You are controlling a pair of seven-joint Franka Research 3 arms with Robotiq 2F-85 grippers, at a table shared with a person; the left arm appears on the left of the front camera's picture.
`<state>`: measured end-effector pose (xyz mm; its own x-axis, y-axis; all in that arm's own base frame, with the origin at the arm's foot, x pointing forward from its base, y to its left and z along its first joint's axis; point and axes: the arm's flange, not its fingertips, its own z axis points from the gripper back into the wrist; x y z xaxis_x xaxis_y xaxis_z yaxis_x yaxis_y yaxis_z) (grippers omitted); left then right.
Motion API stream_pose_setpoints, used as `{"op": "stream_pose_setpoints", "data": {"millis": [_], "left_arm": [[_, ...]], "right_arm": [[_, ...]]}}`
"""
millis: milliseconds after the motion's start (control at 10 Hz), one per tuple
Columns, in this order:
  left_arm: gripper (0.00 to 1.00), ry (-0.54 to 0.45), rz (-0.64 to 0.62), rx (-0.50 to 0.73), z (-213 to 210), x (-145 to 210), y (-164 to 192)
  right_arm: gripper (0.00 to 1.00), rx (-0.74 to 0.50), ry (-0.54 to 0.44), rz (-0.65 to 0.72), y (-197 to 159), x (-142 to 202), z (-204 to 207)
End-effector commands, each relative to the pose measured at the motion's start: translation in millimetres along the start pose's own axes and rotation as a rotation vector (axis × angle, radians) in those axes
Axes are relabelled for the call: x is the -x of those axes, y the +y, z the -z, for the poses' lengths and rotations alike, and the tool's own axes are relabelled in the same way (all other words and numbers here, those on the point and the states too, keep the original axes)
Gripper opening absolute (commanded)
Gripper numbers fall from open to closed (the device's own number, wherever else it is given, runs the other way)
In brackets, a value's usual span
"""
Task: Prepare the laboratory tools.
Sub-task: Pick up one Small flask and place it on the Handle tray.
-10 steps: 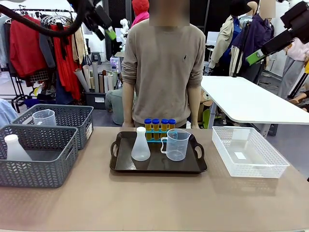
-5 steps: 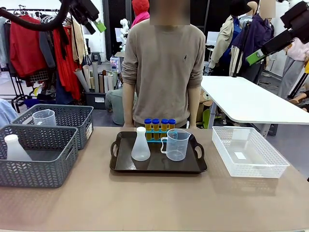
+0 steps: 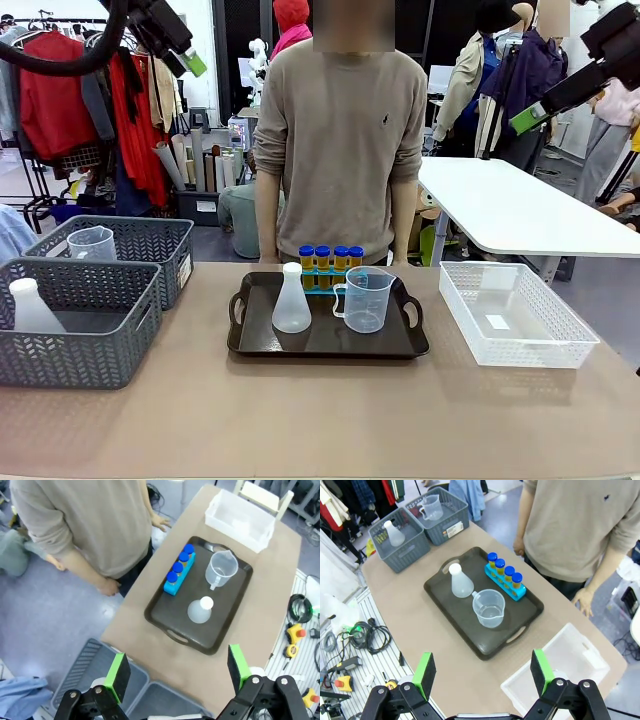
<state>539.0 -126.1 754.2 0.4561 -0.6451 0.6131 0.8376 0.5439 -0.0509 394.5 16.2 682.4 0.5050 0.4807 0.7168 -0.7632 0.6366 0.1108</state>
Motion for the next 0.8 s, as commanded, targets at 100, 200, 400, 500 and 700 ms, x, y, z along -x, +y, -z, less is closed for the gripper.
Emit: {"op": "stream_pose_setpoints", "data": {"millis": [100,200,400,500,700], "left_arm": [[1.00,0.009,-0.008,0.019,4.2,-0.9,4.4],[1.00,0.009,-0.008,0.019,4.2,-0.9,4.4],[1.00,0.009,-0.008,0.019,4.2,-0.9,4.4],[1.00,0.009,-0.008,0.019,4.2,-0.9,4.4],[1.00,0.009,-0.008,0.019,4.2,-0.9,4.4]], "right_arm": [[1.00,-0.017,-0.024,-0.007,-0.3,-1.7,-0.3],[1.00,-0.017,-0.024,-0.007,-0.3,-1.7,-0.3],[1.00,-0.017,-0.024,-0.007,-0.3,-1.7,-0.3],[1.00,-0.017,-0.024,-0.007,-0.3,-1.7,-0.3],[1.00,-0.017,-0.024,-0.007,-0.3,-1.7,-0.3]]}}
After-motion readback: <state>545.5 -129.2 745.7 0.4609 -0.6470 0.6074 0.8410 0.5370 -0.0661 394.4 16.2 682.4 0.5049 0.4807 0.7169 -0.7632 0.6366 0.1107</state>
